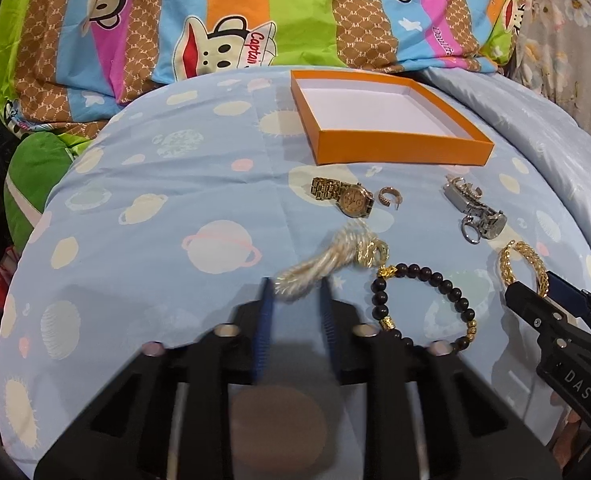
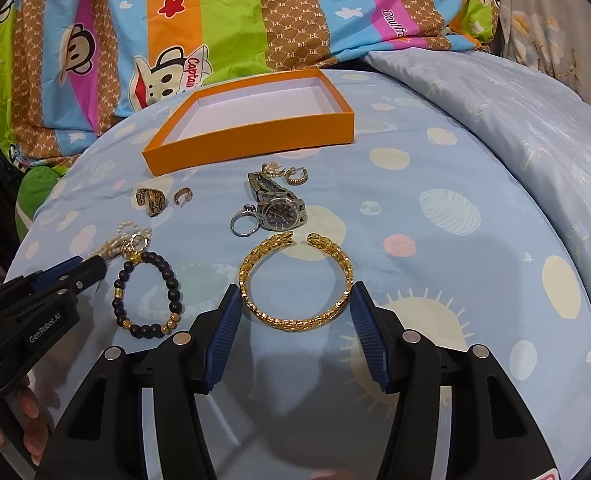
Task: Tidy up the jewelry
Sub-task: 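Close the left tool on the pearl bracelet while the right tool grasps the gold bangle, then carry the pearl bracelet and gold bangle into the orange box and open both tools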
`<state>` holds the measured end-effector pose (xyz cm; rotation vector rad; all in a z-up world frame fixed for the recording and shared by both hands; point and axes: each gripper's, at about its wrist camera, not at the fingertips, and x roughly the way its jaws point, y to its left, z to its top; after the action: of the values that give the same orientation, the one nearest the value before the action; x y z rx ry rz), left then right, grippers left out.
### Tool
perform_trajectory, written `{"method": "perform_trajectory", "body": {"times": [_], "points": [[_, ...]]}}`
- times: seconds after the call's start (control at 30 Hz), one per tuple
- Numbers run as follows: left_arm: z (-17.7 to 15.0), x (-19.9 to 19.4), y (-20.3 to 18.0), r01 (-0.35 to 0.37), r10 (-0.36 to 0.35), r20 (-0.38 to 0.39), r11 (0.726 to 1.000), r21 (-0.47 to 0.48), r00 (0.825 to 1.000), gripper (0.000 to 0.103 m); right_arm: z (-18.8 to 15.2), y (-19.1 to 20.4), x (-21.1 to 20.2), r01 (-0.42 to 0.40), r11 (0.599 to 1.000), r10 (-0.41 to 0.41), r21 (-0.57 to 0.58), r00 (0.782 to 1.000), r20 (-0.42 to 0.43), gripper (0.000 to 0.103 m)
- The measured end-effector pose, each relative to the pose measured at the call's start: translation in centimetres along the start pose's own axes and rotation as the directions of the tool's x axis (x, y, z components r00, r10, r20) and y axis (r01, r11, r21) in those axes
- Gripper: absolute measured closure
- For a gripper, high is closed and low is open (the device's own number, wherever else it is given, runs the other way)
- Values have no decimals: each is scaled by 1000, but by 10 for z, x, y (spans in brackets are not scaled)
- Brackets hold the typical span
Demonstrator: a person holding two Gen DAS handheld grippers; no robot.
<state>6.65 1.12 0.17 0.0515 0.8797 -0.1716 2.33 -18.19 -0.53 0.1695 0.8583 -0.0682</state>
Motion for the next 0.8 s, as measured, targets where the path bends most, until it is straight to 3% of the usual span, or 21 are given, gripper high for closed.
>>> {"method": "perform_trajectory", "body": {"times": [0.27, 0.33, 0.37, 0.4, 0.53, 0.63, 0.7, 0.8], "points": [[-2, -10, 9, 29, -29, 4, 1000, -12, 1000, 95, 1, -3, -3, -7, 1000, 7, 16, 1000, 19, 49], [-1, -9, 11, 33, -33, 0, 999, -16, 999, 69, 1, -3, -2, -7, 1000, 7, 15, 1000, 16, 49], [1, -9, 10, 30, -30, 8, 999, -15, 1000, 43, 0, -3, -2, -8, 1000, 8, 15, 1000, 15, 49], [4, -10, 9, 22, -22, 33, 1000, -10, 999, 36, 0, -3, -2, -10, 1000, 10, 15, 1000, 13, 49], [19, 3, 0, -6, 5, 36, 999, 38, 999, 37, 0, -4, 0, -11, 1000, 11, 17, 1000, 4, 48], [25, 20, -4, -5, 5, -2, 999, 53, 1000, 52, -1, -3, 1, -11, 1000, 11, 16, 1000, 1, 48], [26, 27, -5, 18, -16, -30, 998, 56, 999, 73, -1, -3, 2, -10, 1000, 10, 16, 1000, -2, 48], [23, 25, -7, 39, -38, -23, 997, 68, 999, 90, -1, -3, 2, -12, 1000, 12, 15, 1000, -3, 48]]}}
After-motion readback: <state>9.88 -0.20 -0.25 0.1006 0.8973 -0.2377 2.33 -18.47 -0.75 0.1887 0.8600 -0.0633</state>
